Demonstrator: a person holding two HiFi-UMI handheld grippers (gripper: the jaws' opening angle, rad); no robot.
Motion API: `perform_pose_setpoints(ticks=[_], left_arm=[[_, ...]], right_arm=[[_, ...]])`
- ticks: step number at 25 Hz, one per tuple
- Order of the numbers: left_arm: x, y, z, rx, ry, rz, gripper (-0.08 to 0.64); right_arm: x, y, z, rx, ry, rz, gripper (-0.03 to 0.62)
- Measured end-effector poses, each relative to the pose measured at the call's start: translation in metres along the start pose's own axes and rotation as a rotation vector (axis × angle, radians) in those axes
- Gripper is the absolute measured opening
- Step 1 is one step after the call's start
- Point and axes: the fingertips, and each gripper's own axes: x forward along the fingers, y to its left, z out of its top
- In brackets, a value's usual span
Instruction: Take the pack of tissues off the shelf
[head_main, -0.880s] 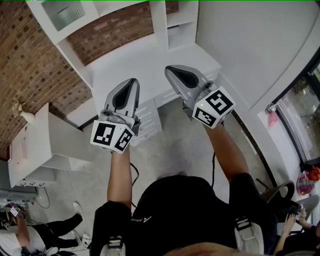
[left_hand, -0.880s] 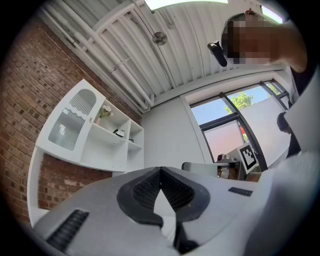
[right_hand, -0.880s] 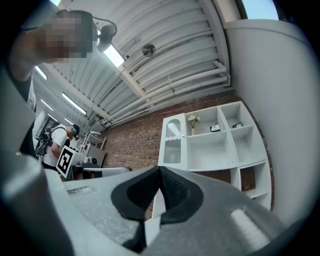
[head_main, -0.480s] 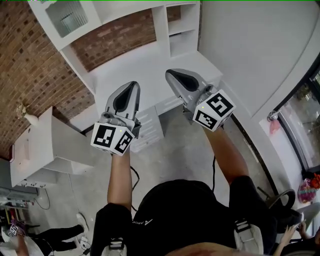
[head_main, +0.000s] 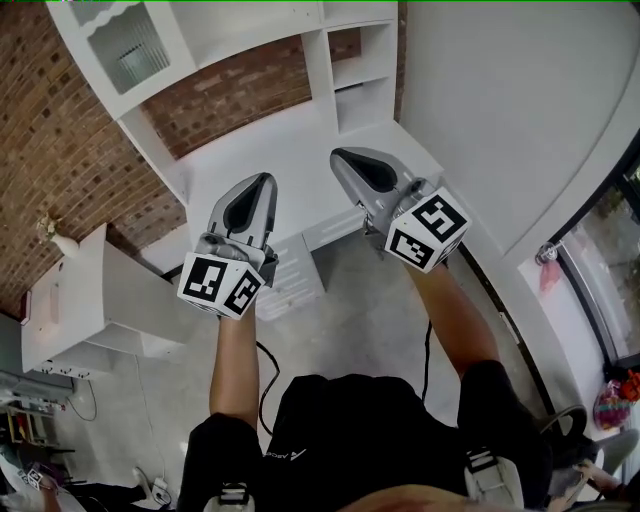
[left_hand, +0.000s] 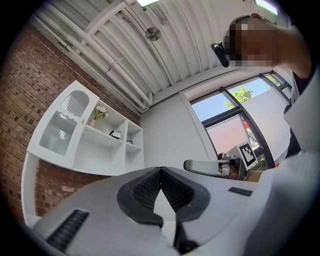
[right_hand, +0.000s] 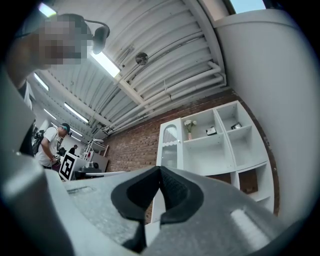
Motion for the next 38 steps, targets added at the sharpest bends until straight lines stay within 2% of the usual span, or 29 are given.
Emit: perform_pose_setpoints(ticks=[3,9,18,27,33,38], left_arm=[[0.015,0.002,0.002,0.003,0.008,0.006,-0.002],[0.042,0.034,0.011,0.015,-0.009,0.007,-0.002],[0.092,0.12,-0.006,0.017,-0.072,-0.025,-0.002],[0.141,0.218,-0.025,0.019,-0.073,-0.087,-0.003],[0.17,0.257,-0.026,0.023,-0.082,-0.117,-0.002],[0.195,0.275,-0.024,0.026,-0.091,-0.119,-0.002]], right_arm=[[0.006,-0.016,0.003,0.005,0.003,0.005,0.002],[0.042,-0.038,0.005,-0.007,0.011,0.011,0.002],[0.133,-0.098,-0.007,-0.077,0.013,-0.031,0.002],[0.242,-0.159,-0.015,-0.131,-0.006,-0.084,0.003],[0.289,-0.189,-0.012,-0.164,-0.011,-0.114,0.016],[0.321,-0.217,0.004,-0.194,-0.013,-0.126,0.057]])
